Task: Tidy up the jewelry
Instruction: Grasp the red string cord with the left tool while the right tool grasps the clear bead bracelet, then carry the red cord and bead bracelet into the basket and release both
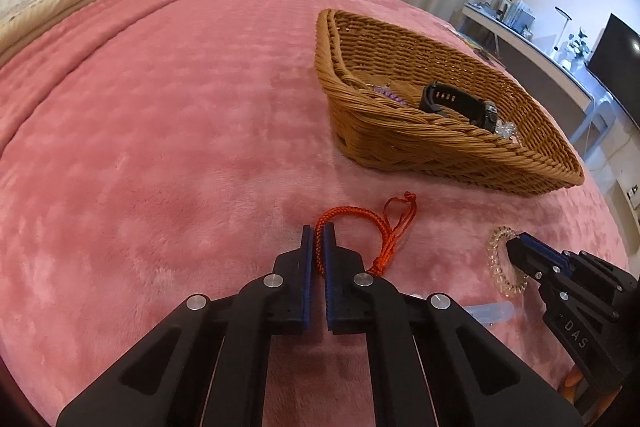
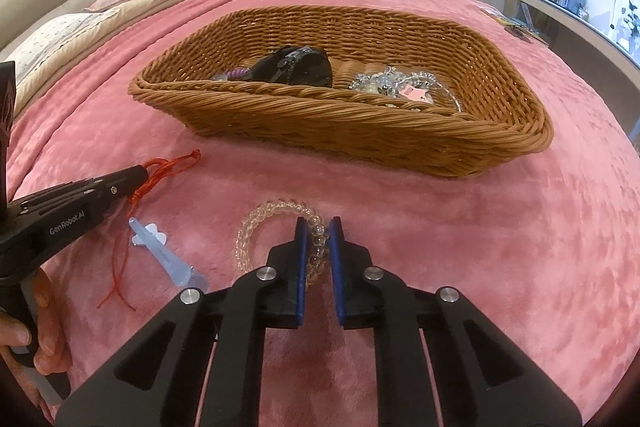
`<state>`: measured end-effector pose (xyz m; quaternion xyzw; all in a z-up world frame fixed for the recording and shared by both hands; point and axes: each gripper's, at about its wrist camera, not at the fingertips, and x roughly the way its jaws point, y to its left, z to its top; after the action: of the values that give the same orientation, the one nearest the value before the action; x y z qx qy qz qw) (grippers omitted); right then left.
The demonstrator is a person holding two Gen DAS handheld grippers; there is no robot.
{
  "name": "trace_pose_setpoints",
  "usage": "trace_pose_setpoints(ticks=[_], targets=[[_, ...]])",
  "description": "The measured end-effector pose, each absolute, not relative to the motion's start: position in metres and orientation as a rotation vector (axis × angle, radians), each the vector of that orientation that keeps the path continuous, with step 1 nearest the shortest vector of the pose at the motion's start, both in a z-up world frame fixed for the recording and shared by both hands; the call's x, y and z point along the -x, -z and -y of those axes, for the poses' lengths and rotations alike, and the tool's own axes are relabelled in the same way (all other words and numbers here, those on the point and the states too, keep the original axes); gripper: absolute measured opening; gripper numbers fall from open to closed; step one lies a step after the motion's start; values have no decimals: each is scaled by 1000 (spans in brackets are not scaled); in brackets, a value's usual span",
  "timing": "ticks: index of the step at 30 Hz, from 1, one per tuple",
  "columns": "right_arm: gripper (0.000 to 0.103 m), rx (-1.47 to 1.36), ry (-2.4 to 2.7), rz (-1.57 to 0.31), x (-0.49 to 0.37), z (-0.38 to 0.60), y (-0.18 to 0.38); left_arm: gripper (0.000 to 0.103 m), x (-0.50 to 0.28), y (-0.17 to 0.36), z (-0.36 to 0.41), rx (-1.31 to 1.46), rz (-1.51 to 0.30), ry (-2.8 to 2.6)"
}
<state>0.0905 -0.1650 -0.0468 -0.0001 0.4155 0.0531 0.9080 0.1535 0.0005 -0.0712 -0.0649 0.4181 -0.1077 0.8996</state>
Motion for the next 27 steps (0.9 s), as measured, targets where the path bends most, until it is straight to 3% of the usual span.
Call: trace_pose_setpoints(ticks=[15,27], targets=[[9,-88,-216,-724,-54,176,12,2,-102,40,-13,264,-712,334],[9,-50,-168,-577,-66,187,-83,2,-106,-70,5,243,-522,386]])
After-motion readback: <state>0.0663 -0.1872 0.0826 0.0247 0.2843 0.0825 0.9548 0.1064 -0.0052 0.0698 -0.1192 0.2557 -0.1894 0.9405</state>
